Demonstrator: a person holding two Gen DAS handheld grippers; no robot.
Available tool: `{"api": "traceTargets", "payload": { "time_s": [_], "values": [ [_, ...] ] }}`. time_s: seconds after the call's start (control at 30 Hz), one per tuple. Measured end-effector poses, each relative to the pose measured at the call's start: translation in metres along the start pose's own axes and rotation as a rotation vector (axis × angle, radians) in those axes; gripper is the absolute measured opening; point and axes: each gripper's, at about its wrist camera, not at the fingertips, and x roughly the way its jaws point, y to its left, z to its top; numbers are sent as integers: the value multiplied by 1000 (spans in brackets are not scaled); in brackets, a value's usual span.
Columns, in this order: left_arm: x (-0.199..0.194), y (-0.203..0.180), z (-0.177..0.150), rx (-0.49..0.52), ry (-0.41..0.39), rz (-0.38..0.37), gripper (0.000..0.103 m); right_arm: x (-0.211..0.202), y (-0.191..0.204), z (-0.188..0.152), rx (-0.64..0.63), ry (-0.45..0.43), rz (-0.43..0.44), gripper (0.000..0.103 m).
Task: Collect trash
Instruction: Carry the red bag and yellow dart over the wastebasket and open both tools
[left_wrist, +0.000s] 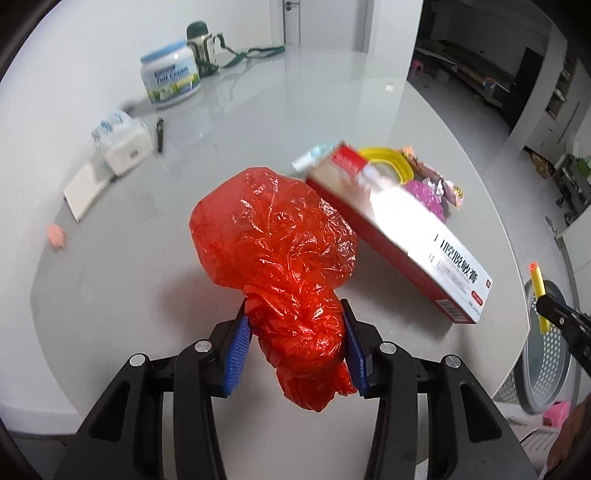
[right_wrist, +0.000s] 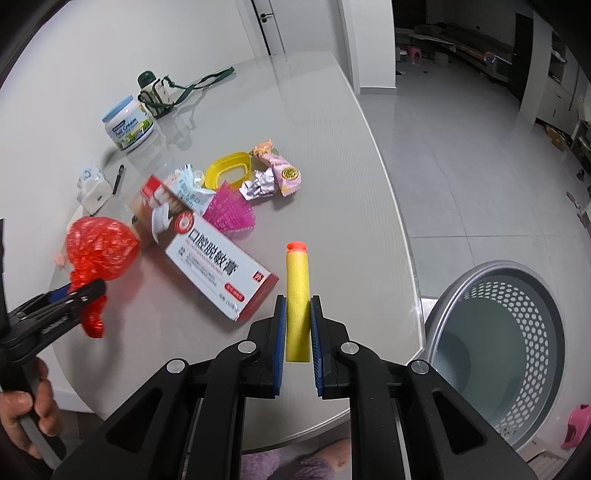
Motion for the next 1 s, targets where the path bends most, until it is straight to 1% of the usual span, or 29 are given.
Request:
{"api": "traceTargets", "payload": {
  "time_s": [0.13,0.27,0.33,0.43,0.57,0.63,0.73,0.77,0.83,0.93,1.0],
  "values": [
    [-25,11,15,43,-44,0,45,-13,0,3,37,-30,-3,12],
    [-49,14,36,100,-115,-18,45,-26,0,7,79,-62,-24,12],
    [-56,10,49,132,-148,-42,45,-33,-3,7,108,-82,-45,12],
    [-63,-5,65,192,-194,-102,45,-44,-12,3,162,-108,-91,12],
    [-65,-45,74,305,-220,-211,45,-63,-31,-12,254,-137,-153,12],
    [-65,-65,73,354,-221,-250,45,-73,-44,-23,298,-141,-187,12],
    [-66,-103,68,424,-209,-323,45,-86,-68,-43,371,-144,-226,12],
    [-67,-121,64,454,-202,-357,45,-90,-76,-48,391,-145,-236,12],
    [-66,-146,56,498,-183,-401,45,-97,-97,-62,431,-142,-257,12],
    [-65,-189,38,564,-172,-431,45,-104,-127,-77,467,-134,-276,12],
    [-62,-216,27,594,-148,-445,45,-105,-147,-84,479,-125,-279,12]
  ]
}}
